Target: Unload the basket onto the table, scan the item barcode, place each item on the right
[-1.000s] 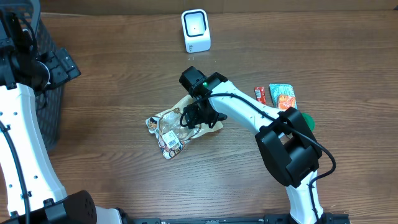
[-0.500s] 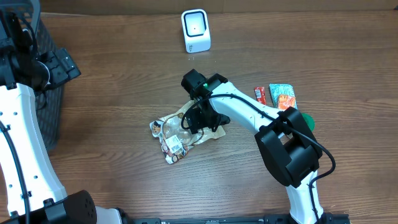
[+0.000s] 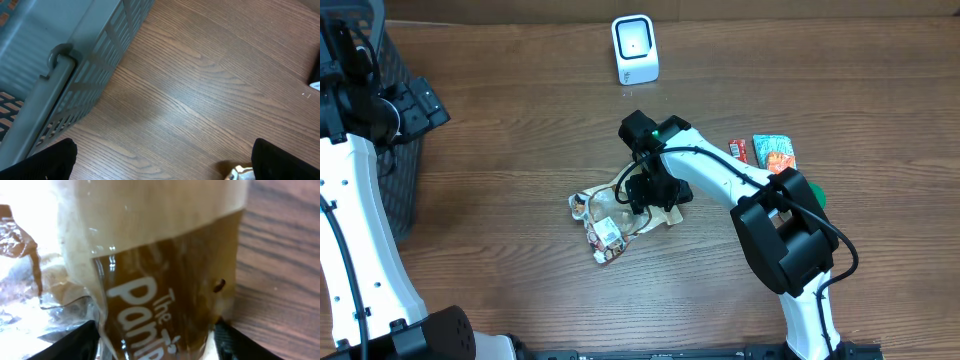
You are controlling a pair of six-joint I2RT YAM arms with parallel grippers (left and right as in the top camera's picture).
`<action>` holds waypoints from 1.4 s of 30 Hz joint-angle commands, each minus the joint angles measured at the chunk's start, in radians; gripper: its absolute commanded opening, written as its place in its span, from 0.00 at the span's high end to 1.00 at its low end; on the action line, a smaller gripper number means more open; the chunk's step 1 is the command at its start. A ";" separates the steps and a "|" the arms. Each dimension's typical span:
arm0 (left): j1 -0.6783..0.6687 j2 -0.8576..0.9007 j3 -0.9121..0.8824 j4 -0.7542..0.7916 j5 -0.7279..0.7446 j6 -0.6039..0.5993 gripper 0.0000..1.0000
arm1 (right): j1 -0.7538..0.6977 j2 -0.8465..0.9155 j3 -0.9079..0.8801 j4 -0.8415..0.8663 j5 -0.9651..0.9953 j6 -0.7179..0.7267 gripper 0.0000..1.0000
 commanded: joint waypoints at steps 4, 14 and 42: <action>-0.002 0.004 0.017 0.000 0.004 0.007 0.00 | -0.007 0.055 -0.035 -0.011 0.048 0.011 0.54; -0.002 0.004 0.017 0.000 0.004 0.008 0.00 | -0.014 0.043 0.010 -0.025 0.036 -0.042 0.82; -0.002 0.004 0.017 0.000 0.004 0.007 0.00 | -0.031 -0.103 0.184 0.026 -0.452 -0.067 0.96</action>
